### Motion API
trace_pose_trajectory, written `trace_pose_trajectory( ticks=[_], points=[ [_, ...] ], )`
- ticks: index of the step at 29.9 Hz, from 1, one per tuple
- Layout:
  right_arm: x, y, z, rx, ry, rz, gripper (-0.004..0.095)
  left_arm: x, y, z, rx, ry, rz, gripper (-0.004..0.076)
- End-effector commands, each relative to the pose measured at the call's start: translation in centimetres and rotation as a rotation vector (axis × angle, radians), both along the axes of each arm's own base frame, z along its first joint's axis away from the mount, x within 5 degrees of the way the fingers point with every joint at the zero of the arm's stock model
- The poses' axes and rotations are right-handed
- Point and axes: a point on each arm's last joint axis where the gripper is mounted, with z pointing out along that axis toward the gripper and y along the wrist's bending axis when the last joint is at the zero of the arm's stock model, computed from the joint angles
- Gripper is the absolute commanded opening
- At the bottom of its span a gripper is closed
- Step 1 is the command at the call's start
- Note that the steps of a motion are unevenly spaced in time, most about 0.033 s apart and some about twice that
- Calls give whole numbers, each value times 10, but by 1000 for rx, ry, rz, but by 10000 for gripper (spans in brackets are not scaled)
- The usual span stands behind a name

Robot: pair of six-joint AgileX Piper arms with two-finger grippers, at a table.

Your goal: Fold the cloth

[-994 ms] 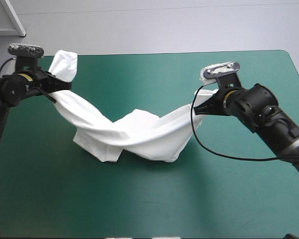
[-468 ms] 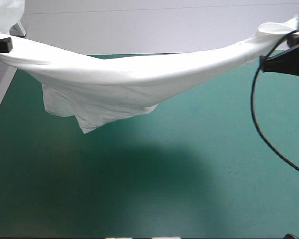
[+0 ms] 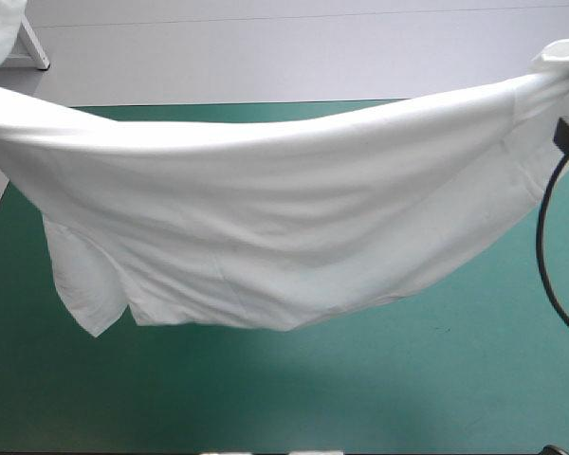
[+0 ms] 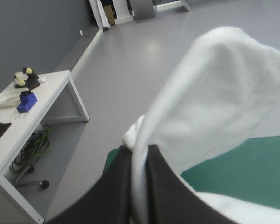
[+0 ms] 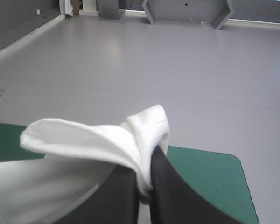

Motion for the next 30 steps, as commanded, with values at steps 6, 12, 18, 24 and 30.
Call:
trace_pose_trajectory(
  ticks=[6,12,18,24,30],
  points=[
    [89,51,-70,-152,288,-18,-15,67,-5,-63,-20,240,-38,-8],
    [167,100,-125,-225,362,17,-15,135,-7,-127,-14,279,-60,-8],
    [236,129,-174,-249,351,-2,-15,186,-7,-182,-25,298,-47,-8],
    [297,138,-232,-231,368,4,-15,239,-2,-230,20,319,-8,-8],
    [325,133,-267,-130,427,-6,132,282,-5,-285,-4,360,-23,38]
  ],
)
